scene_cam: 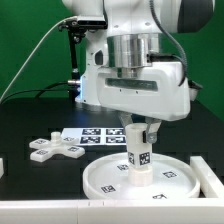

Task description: Assemble round table

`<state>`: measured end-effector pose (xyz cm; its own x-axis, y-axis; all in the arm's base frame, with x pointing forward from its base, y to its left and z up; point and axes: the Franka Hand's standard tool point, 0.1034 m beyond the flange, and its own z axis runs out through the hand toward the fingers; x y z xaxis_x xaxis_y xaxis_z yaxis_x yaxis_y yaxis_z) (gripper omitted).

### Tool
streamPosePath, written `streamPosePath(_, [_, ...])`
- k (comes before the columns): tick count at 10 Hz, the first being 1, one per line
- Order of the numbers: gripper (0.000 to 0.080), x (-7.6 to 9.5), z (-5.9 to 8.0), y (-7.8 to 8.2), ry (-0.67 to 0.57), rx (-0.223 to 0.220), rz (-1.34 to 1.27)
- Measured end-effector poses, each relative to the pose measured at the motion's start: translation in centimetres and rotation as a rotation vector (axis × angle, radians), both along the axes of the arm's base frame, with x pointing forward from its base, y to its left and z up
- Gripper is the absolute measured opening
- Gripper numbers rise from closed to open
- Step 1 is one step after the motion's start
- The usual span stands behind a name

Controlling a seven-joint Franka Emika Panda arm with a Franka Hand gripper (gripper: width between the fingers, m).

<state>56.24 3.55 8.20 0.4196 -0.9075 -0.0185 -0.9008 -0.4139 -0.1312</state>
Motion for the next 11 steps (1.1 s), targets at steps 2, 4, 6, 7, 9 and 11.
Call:
streamPosePath(2, [0.0409,-0.1,0.0,0.1,0.02,0.06,-0.223])
streamPosePath(4, [0.0409,-0.1,-0.1,0.4,0.031,0.069,-0.283])
streamPosePath(6, [0.0413,-0.3,-0.1,0.5,0.044,0.054,-0.158])
streamPosePath(7, [0.0594,-0.4,0.2,0.8,0.084,0.04,-0.002])
streamPosePath(9, [0.0638,-0.3,0.2,1.1,0.073,0.013,0.312])
streamPosePath(11, [0.0646,-0.7,0.2,1.0,0.053,-0.001,0.421])
